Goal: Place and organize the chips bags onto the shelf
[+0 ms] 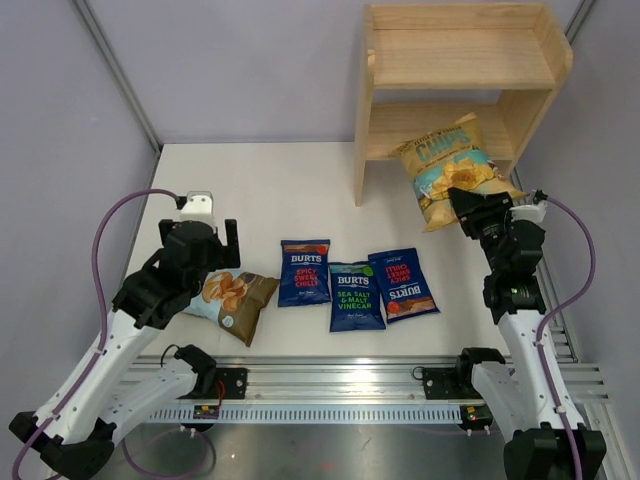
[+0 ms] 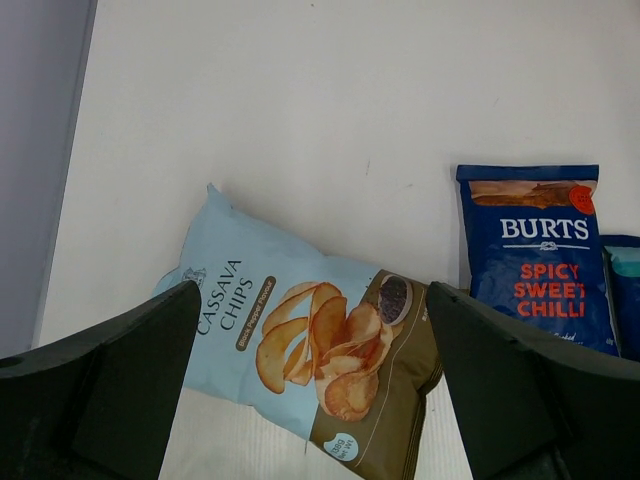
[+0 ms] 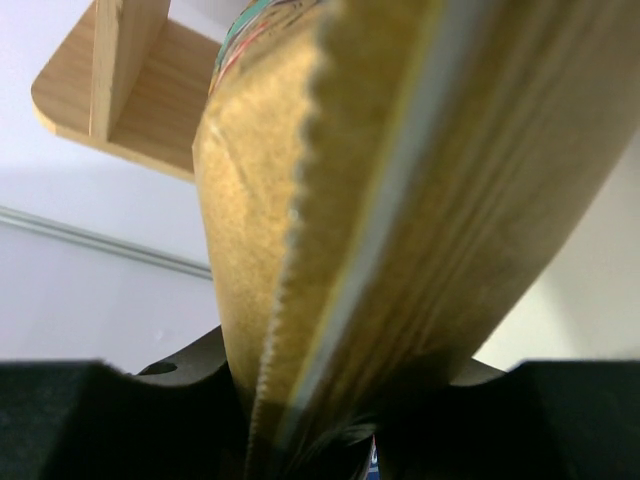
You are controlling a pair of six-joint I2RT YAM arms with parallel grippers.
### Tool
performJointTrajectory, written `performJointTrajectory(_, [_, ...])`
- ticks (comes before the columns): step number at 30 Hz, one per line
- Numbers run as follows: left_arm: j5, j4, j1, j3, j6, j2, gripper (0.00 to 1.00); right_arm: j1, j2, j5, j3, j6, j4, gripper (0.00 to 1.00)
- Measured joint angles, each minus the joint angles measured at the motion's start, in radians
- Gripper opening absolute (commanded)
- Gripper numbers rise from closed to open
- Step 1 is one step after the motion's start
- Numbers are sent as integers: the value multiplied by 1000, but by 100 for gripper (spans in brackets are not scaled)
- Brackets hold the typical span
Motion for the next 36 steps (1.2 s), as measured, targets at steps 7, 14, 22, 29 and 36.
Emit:
performJointTrajectory(7, [0, 6, 0, 0, 3, -1, 99, -66, 126, -14, 12, 4, 141, 34])
performJointTrajectory(14, [5, 13, 5, -15, 3, -6, 99, -73, 310, -30, 35, 29, 317, 37])
performJointTrajectory(22, [13, 19, 11, -32, 7, -26, 99, -45, 490, 42, 111, 57, 452, 38])
performJointTrajectory(29, [28, 35, 12, -42, 9, -50, 99, 121, 644, 196, 182, 26, 544, 37])
performJointTrajectory(36, [43, 48, 13, -53, 10, -58, 99, 205, 789, 329, 238, 5, 636, 37])
